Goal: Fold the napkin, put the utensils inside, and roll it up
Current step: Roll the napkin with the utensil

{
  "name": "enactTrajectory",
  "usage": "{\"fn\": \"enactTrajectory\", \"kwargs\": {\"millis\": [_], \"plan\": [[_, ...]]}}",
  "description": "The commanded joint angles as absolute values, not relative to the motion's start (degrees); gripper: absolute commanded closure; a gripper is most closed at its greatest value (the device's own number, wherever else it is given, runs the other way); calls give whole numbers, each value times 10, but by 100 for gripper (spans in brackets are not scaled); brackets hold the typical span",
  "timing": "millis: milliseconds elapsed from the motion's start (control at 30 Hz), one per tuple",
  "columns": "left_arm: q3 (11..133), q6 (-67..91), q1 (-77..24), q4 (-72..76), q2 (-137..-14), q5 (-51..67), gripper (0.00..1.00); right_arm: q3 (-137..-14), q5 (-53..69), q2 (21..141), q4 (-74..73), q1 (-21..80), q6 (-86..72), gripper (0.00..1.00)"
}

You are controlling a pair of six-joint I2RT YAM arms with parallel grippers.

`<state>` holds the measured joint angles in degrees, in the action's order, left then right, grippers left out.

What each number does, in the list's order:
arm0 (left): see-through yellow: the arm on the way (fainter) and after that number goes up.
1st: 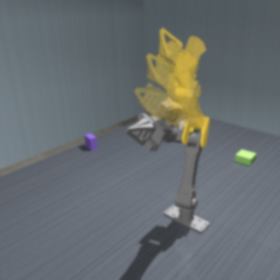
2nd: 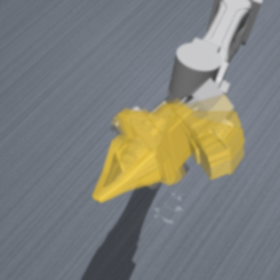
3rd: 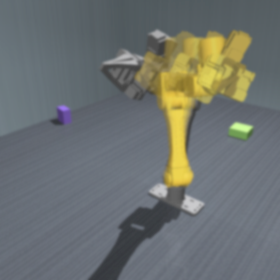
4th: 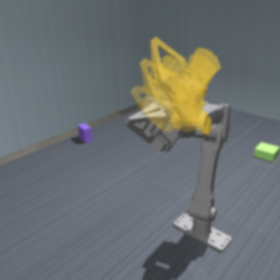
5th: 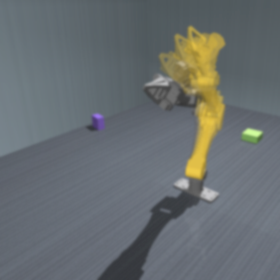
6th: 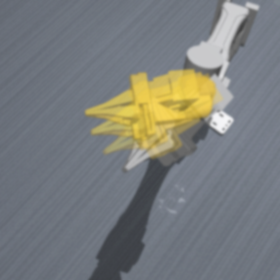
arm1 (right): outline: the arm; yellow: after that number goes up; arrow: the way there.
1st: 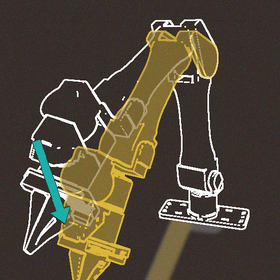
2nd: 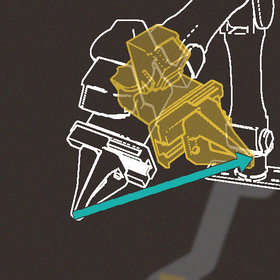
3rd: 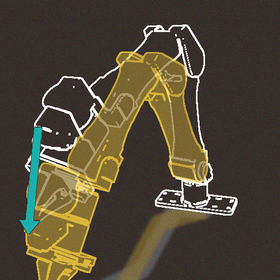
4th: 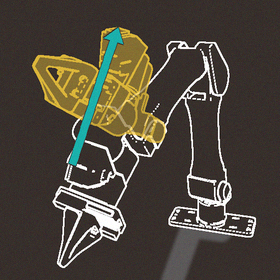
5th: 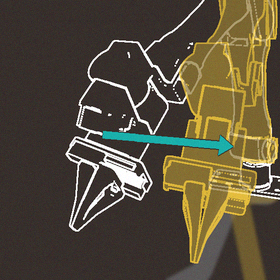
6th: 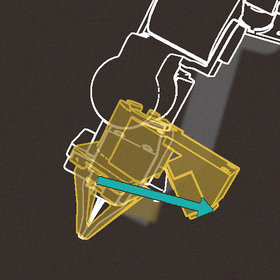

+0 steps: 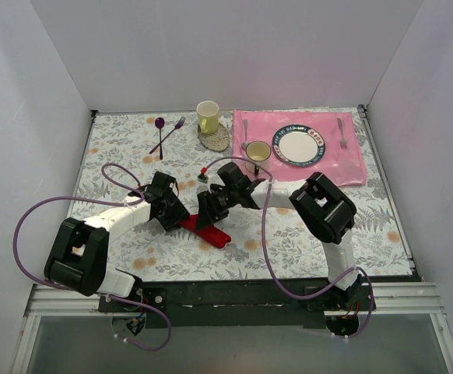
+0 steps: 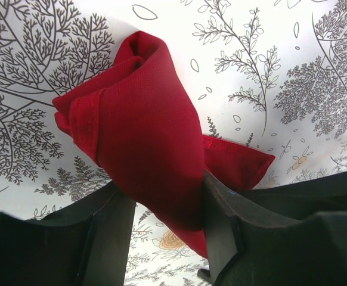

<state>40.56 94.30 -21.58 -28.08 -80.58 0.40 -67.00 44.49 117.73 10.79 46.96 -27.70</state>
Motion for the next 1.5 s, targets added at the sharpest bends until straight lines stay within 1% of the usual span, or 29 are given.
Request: {"fn": "enactTrajectory", "kwargs": {"millis": [0,33,67,133,167,267,367,500,600,700,733,800,833,933,967,1000,1033,1067,1100,1133,1167,1233,1267,1333,1367,1467], "plan": [[399,936,-218,-286,-791,-5,57,-729,209,1106,-99,502,-138,29],[400,937,-218,-288,-791,-4,58,-735,180,1097,-121,511,-130,26],[401,936,-218,-289,-790,-2,58,-740,122,1091,-133,530,-125,25],[403,935,-218,-290,-790,-1,58,-748,66,1072,-143,553,-106,22],[403,936,-218,-291,-790,-1,58,-746,13,1068,-143,577,-100,21],[408,938,-218,-293,-791,18,59,-741,-73,1057,-132,622,-73,17],[409,940,-218,-295,-793,22,58,-751,-105,1066,-133,651,-62,15],[409,945,-218,-297,-796,27,57,-766,-120,1092,-139,672,-60,14],[410,947,-218,-296,-801,34,57,-775,-137,1113,-143,685,-60,17],[414,948,-218,-298,-802,40,57,-782,-157,1135,-154,687,-62,25],[414,948,-218,-297,-801,40,56,-785,-157,1141,-155,687,-62,32],[417,950,-218,-300,-798,41,53,-795,-163,1156,-163,687,-63,34],[417,949,-218,-301,-796,41,52,-796,-162,1158,-163,687,-64,38],[424,951,-218,-308,-793,40,44,-782,-159,1147,-149,686,-68,44],[425,951,-218,-310,-791,40,42,-779,-146,1143,-142,683,-69,45],[425,954,-217,-315,-788,34,34,-776,-134,1138,-140,679,-71,47],[428,956,-218,-318,-783,32,31,-769,-118,1136,-136,674,-79,49],[431,958,-216,-322,-773,27,27,-763,-75,1132,-130,659,-84,50],[432,959,-215,-330,-766,20,3,-756,-45,1127,-113,650,-91,50],[439,960,-214,-332,-759,17,2,-746,-14,1124,-101,639,-111,52],[441,960,-213,-335,-740,14,2,-727,58,1122,-86,615,-122,53],[446,959,-212,-342,-722,7,2,-704,125,1121,-35,593,-144,55],[452,958,-212,-343,-708,-10,2,-688,189,1128,-20,572,-169,56],[457,958,-212,-349,-701,-15,2,-678,241,1137,24,554,-192,60],[459,958,-212,-350,-701,-11,2,-670,291,1149,35,539,-214,60],[448,961,-211,-342,-707,-1,2,-657,367,1169,93,516,-260,62]]}}
